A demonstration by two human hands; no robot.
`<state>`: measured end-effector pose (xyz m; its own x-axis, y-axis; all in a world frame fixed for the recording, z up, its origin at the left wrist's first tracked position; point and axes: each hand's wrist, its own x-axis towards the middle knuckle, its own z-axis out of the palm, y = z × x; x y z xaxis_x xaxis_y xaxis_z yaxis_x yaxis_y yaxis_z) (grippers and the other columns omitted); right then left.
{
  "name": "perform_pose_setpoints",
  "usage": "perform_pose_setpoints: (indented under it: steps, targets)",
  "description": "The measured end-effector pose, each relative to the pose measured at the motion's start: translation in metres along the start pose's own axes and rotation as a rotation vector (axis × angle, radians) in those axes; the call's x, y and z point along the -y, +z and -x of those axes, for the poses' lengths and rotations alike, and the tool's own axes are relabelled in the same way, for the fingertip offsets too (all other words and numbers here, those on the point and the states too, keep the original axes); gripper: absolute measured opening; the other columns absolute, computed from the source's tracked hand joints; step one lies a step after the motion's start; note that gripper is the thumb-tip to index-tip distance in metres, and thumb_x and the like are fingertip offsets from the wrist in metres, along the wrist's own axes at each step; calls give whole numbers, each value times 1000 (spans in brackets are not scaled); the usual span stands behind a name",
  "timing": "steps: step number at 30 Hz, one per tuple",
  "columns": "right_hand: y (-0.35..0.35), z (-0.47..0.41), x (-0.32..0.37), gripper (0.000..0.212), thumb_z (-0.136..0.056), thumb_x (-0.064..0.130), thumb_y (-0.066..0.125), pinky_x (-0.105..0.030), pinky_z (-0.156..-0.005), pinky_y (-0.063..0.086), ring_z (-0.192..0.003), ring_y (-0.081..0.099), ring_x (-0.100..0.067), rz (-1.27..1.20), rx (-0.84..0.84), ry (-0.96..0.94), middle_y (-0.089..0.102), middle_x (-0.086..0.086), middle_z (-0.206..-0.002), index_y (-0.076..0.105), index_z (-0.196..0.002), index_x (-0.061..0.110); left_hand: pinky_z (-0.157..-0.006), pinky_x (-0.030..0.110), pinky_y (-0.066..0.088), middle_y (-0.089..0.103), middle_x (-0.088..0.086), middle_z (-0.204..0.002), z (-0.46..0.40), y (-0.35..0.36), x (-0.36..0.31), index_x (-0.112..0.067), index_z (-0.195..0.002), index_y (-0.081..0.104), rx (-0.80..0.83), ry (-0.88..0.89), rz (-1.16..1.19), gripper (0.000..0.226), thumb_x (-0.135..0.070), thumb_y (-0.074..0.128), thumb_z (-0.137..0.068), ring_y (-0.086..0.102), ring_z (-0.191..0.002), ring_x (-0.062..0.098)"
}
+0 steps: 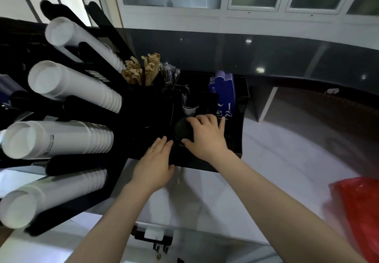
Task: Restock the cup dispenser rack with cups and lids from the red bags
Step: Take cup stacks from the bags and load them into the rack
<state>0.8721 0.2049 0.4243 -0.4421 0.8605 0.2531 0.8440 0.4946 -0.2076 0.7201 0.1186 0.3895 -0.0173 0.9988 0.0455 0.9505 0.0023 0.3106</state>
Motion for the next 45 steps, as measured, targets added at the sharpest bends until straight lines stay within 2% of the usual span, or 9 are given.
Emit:
perform_pose_setpoints:
  steps: [7,15,18,21,24,27,31,41,45]
  targets:
    - [30,-3,9,59,-87,46,56,-69,-103,-16,-143,13,-31,138,129,6,43,-8,-142,42,-138,20,-120,33,7,-6,3,-161,6,4,0,-16,-153,2,37,-3,-69,76,-29,49,-94,-8,-147,18]
    - [32,7,0,58,-85,51,59,-62,-109,-13,-146,7,-26,45,68,-39,32,-4,-152,47,-137,25,-118,30,7,-11,2,-160,7,9,3,-17,-153,-3,26,5,-76,80,-31,51,-94,-12,-146,16]
    - [25,26,-15,43,-85,38,64,-56,-115,7,-140,27,-28,-62,-141,-6,47,-5,-141,60,-125,21,-117,31,15,-18,0,-159,8,13,5,-22,-151,-11,27,5,-68,86,-32,52,-94,-19,-144,14]
    - [13,37,-41,33,-80,22,67,-45,-104,27,-125,44,-30,-89,-283,105,60,-3,-123,66,-113,18,-114,34,28,-36,-2,-151,11,17,5,-30,-141,-30,70,13,-95,96,-35,53,-93,-35,-135,13]
    - [2,38,-67,52,-83,37,61,-39,-99,23,-129,33,-23,-32,-2,142,53,7,-135,49,-133,29,-112,35,30,-48,-7,-142,10,18,5,-36,-135,-35,108,19,-54,97,-46,52,-92,-40,-133,12]
    - [3,38,-79,76,-84,49,61,-43,-106,22,-140,20,-23,25,252,93,26,4,-156,23,-148,36,-113,36,28,-51,-15,-139,9,15,11,-40,-136,-31,133,43,13,97,-49,54,-90,-45,-129,4]
    - [12,36,-80,74,-88,38,62,-43,-107,23,-142,17,-25,94,212,83,17,0,-160,22,-149,34,-114,38,28,-51,-19,-137,8,15,14,-41,-136,-30,140,58,20,99,-44,57,-90,-44,-128,-1]
    - [7,20,-91,76,-79,45,67,-47,-108,22,-142,19,-24,102,243,73,23,1,-157,29,-145,41,-107,33,33,-53,-18,-136,0,20,7,-43,-129,-40,136,37,7,106,-37,59,-90,-47,-126,1]
    - [3,20,-90,71,-79,48,65,-49,-109,18,-141,21,-22,42,236,85,29,3,-154,35,-142,39,-115,38,18,-51,-15,-139,-1,19,6,-40,-135,-33,158,27,-3,99,-39,56,-91,-46,-127,3]
